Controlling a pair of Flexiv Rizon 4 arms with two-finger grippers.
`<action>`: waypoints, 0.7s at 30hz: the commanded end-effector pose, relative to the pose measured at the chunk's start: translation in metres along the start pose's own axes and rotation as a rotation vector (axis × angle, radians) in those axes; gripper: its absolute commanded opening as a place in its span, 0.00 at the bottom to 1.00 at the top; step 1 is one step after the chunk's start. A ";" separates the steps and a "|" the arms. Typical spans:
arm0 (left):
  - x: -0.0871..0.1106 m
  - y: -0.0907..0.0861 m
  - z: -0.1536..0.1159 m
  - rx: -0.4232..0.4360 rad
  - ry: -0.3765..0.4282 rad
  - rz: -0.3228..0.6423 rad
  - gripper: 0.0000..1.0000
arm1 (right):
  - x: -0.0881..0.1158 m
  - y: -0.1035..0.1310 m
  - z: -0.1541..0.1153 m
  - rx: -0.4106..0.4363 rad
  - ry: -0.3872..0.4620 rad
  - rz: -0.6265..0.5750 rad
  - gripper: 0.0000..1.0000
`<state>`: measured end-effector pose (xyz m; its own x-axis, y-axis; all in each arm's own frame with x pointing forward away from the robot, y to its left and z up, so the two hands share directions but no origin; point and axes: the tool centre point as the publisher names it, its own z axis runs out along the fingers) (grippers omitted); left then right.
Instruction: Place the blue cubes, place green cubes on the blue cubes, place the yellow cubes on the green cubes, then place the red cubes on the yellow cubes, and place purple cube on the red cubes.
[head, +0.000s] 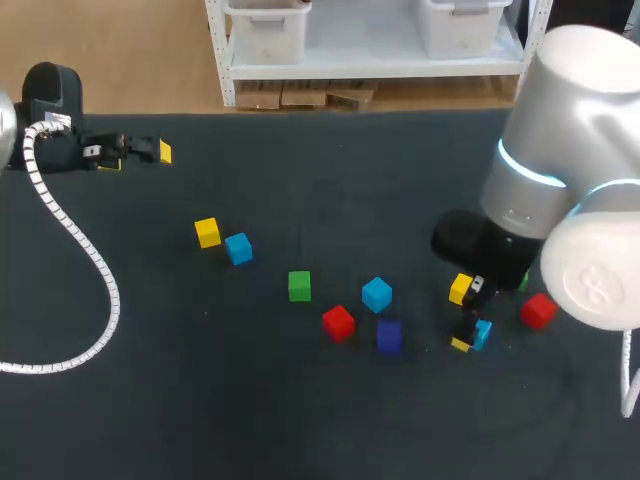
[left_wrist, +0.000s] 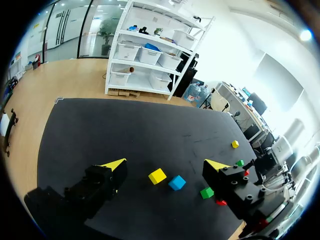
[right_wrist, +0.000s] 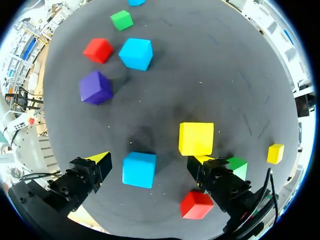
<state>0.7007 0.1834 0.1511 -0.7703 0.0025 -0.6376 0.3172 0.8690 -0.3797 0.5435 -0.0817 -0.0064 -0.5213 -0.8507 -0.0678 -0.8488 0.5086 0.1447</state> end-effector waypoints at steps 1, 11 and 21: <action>0.001 0.001 0.000 0.004 -0.004 0.001 1.00 | 0.000 0.000 0.001 0.018 0.018 -0.003 0.47; 0.001 0.001 0.000 0.004 -0.004 0.001 1.00 | 0.007 0.003 -0.003 0.067 0.063 -0.020 0.29; 0.001 0.001 0.000 0.004 -0.004 0.001 1.00 | 0.004 0.004 -0.027 0.108 0.118 -0.121 0.00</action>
<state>0.7007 0.1834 0.1511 -0.7703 0.0025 -0.6376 0.3172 0.8690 -0.3797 0.5386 -0.0877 0.0057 -0.4324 -0.9013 0.0278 -0.8996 0.4333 0.0544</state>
